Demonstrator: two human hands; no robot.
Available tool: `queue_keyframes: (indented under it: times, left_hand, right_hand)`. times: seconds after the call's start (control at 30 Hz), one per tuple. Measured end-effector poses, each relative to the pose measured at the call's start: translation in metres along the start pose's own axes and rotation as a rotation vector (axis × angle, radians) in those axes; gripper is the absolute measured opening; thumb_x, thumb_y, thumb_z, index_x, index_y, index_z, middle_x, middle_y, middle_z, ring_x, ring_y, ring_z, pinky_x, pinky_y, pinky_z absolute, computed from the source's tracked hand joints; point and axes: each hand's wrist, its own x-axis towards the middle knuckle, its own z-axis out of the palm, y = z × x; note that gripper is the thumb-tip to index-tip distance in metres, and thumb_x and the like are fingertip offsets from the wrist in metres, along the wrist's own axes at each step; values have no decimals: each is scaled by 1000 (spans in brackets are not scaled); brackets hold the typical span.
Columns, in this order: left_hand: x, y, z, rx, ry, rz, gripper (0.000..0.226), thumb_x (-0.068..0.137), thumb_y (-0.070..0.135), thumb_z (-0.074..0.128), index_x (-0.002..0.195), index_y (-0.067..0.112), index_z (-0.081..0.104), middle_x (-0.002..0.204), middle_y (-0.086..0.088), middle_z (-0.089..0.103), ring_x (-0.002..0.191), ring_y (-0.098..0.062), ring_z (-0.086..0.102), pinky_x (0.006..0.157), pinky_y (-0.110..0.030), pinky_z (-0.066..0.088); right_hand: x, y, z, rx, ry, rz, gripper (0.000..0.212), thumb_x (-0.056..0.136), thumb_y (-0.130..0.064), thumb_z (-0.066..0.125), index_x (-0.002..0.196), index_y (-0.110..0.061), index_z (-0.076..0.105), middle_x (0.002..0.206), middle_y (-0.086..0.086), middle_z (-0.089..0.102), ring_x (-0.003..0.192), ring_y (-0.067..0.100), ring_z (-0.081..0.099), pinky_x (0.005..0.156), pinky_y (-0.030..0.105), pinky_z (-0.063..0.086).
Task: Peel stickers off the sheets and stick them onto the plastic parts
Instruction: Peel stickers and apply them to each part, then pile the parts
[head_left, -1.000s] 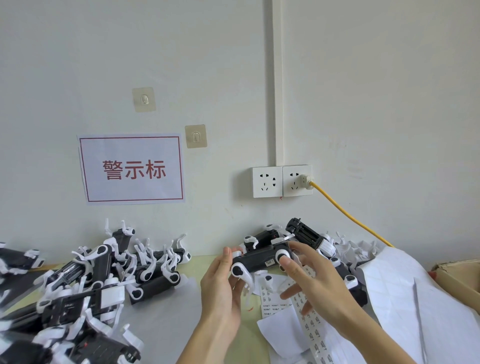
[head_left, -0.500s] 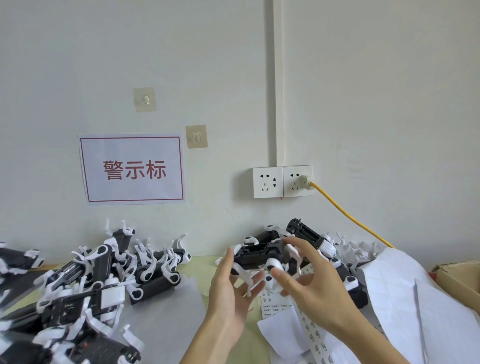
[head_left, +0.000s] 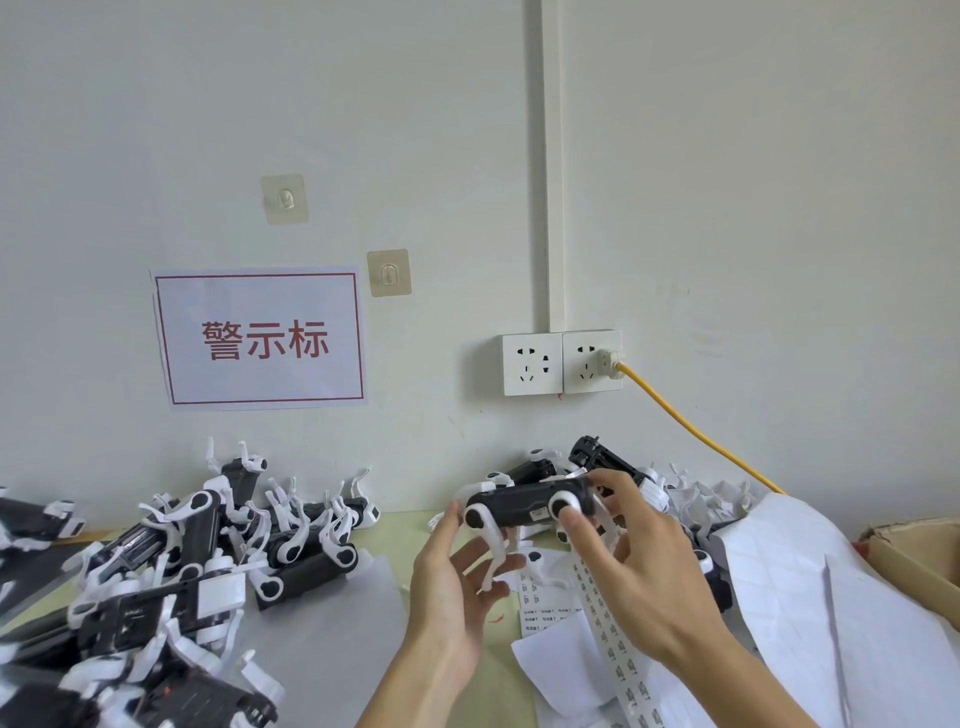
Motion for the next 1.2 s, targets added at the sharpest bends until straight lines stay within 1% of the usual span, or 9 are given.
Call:
queue_keyframes:
  times: [0.17,0.3,0.5,0.63,0.83,0.97,1.07,1.13,1.2]
  left_hand:
    - [2,-1,-2,219,23,74,39,97,46,56,101,11,72,90,-17,75,43,-24,51,42,-22,25]
    - [2,-4,-2,317,8,108,37,105,33,46,103,3,68,86,-18,76,40,-26,50,36,-23,30]
    - [6,-5,-7,281,46,109,35,107,20,40,103,-4,65,70,-24,69,34,-24,45,35,-24,34]
    - [5,-10,-6,320,-29,57,38,104,25,44,101,-6,66,80,-34,69,29,-22,39,34,-21,30]
    - [6,-21,-1,364,-91,-57,49,102,39,45,93,-6,62,82,-31,71,31,-27,48,33,-22,34]
    - [5,-24,0,448,-87,-56,44,103,32,45,97,-7,64,83,-32,71,35,-27,50,33,-22,34]
    - [5,-27,6,489,-91,-63,40,103,27,46,97,-8,65,82,-33,70,39,-29,52,35,-22,35]
    - [4,-27,8,544,-82,-39,38,104,25,46,95,-7,66,80,-32,70,44,-31,55,38,-24,36]
    - [4,-28,8,628,-80,12,36,105,20,47,92,-6,67,78,-29,71,50,-32,57,41,-26,37]
  right_hand:
    - [1,2,-3,107,-64,100,47,77,-82,26,105,-46,41,83,-24,59,84,-16,54,69,28,41]
    - [1,1,-1,325,-193,144,34,87,-63,33,119,-57,42,104,-20,60,88,-11,55,79,29,44]
    - [4,0,-6,267,-355,84,20,98,-48,49,116,-50,54,101,-15,62,74,-8,57,69,21,45]
    - [8,0,-25,356,-278,131,7,94,-41,62,97,-38,67,86,-5,66,62,18,69,48,19,48]
    - [21,28,-64,356,-266,478,40,92,-44,47,79,-9,61,71,19,66,37,21,51,38,21,36]
    - [25,47,-91,752,270,656,35,96,-40,42,91,-11,61,77,14,66,40,23,56,40,20,40]
    - [31,59,-114,1449,645,506,55,102,-53,37,143,-18,46,137,10,56,91,40,73,81,37,57]
    - [31,65,-120,1476,617,606,71,101,-62,34,158,-22,21,157,10,35,112,45,63,97,45,51]
    - [29,64,-112,1221,475,760,62,106,-49,32,149,-3,36,141,18,51,102,40,66,84,43,55]
